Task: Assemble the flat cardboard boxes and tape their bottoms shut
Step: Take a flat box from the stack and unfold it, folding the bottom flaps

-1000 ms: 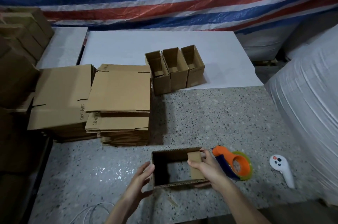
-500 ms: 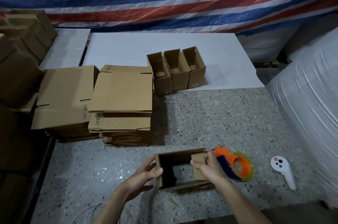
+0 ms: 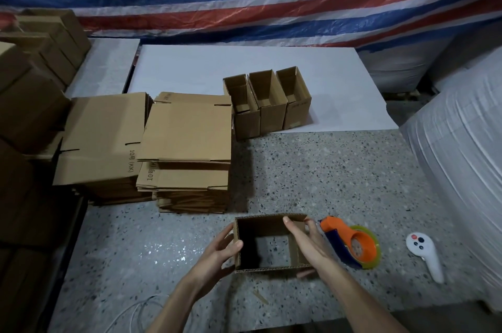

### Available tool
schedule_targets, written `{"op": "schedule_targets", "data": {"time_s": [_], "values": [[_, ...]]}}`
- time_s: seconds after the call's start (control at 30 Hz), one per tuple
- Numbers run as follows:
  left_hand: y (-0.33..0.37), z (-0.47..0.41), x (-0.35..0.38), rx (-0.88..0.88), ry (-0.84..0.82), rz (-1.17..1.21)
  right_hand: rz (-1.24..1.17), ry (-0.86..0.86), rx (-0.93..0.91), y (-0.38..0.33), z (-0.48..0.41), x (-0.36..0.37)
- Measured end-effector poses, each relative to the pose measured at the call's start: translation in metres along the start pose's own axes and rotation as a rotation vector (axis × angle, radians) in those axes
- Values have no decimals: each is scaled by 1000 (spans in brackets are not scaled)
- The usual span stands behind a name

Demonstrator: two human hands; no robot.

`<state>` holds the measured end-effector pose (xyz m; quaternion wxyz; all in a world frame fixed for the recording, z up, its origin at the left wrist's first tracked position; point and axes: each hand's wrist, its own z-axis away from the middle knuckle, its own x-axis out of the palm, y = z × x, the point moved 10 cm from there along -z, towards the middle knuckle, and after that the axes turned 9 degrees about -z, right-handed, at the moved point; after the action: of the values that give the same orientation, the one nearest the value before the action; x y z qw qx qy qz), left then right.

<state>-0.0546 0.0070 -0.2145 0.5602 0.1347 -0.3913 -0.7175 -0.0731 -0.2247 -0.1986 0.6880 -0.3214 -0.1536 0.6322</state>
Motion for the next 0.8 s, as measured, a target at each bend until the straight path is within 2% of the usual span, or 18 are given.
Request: {"op": "schedule_targets", "data": {"time_s": [0.17, 0.33, 0.4, 0.57, 0.67, 0.8], "values": [[-3, 2, -2, -42, 1, -134, 18, 63, -63, -9, -11, -2], [8, -13, 2, -11, 319, -234, 35, 32, -57, 1, -15, 0], [9, -18, 0, -43, 367, -243, 14, -28, -59, 5, -15, -4], [6, -19, -6, -15, 364, -288, -134, -117, -21, 25, -15, -15], [9, -19, -1, 8, 350, -312, -218, -105, -1, 35, -14, -12], [1, -7, 0, 25, 204, -328, -238, -90, -70, 26, -16, -12]]}}
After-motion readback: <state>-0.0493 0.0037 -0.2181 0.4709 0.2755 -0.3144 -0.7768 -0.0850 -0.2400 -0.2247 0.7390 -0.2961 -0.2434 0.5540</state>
